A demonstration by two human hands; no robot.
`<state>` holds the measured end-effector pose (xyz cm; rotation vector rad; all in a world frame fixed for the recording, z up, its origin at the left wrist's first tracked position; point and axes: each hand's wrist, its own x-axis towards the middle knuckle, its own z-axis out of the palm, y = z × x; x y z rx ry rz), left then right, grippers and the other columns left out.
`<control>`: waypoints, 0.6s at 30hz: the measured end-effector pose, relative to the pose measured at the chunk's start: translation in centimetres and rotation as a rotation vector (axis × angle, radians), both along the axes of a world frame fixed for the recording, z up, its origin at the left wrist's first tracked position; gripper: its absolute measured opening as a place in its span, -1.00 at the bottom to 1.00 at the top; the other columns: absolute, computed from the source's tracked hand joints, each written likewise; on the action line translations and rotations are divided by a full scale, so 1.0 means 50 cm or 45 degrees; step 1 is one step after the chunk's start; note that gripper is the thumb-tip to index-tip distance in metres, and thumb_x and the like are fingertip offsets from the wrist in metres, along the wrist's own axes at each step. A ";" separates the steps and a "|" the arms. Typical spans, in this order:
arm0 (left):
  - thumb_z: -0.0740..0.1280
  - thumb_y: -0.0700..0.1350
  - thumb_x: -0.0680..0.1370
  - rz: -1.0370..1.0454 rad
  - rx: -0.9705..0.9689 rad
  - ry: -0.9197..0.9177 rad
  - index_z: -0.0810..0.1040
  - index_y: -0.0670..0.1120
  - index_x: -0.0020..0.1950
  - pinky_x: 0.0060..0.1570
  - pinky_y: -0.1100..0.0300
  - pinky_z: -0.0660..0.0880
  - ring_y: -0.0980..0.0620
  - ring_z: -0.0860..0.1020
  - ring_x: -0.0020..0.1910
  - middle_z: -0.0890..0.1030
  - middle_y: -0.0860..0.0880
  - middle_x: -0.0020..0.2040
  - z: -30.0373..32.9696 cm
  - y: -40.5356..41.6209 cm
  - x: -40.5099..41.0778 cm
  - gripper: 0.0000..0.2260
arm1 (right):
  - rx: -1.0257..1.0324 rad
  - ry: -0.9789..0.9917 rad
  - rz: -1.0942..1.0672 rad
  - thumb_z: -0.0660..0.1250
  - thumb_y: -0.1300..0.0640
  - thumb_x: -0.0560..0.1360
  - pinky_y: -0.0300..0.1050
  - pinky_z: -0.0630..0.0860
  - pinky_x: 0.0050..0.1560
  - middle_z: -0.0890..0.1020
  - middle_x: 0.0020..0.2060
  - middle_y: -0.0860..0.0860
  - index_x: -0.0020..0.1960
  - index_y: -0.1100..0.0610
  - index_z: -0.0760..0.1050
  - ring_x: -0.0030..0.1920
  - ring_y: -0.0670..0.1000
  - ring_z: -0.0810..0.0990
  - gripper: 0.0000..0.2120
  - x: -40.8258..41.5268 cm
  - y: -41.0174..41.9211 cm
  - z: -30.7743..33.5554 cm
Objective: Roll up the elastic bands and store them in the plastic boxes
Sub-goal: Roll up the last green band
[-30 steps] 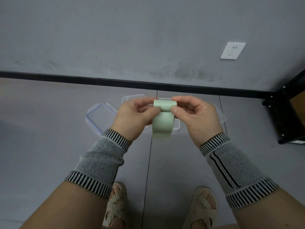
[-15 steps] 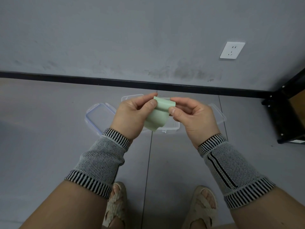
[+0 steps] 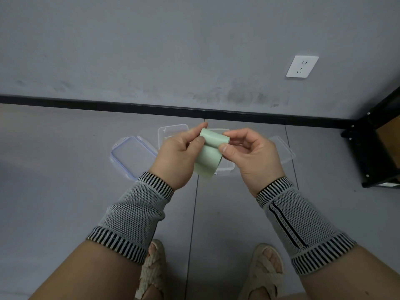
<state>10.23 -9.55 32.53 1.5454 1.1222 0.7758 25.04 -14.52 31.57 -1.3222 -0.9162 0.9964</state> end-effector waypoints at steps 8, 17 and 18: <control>0.36 -0.11 0.53 0.346 0.064 -0.099 0.64 -0.01 0.05 -0.04 0.36 0.49 0.31 0.59 -0.15 0.64 0.14 -0.12 0.001 -0.003 0.013 -0.87 | -0.055 0.129 -0.077 0.42 0.33 0.42 -0.01 0.62 -0.03 0.67 -0.10 0.20 -0.01 0.23 0.58 -0.11 0.11 0.68 -0.84 -0.006 0.003 0.001; 0.35 -0.07 0.54 0.457 0.174 0.024 0.64 0.11 -0.19 -0.09 0.18 0.55 0.19 0.59 -0.23 0.63 0.19 -0.27 -0.007 -0.013 0.024 -0.86 | -0.080 0.060 -0.060 0.46 0.29 0.40 0.02 0.62 0.02 0.68 -0.10 0.17 -0.04 0.17 0.57 -0.07 0.10 0.68 -0.84 -0.011 0.005 -0.005; 0.35 -0.08 0.53 0.462 0.173 0.032 0.65 0.08 -0.17 -0.11 0.19 0.54 0.19 0.59 -0.24 0.63 0.19 -0.27 -0.008 -0.013 0.025 -0.88 | -0.079 0.070 -0.055 0.45 0.30 0.40 0.03 0.62 0.02 0.68 -0.09 0.18 -0.03 0.18 0.57 -0.06 0.11 0.68 -0.84 -0.011 0.004 -0.005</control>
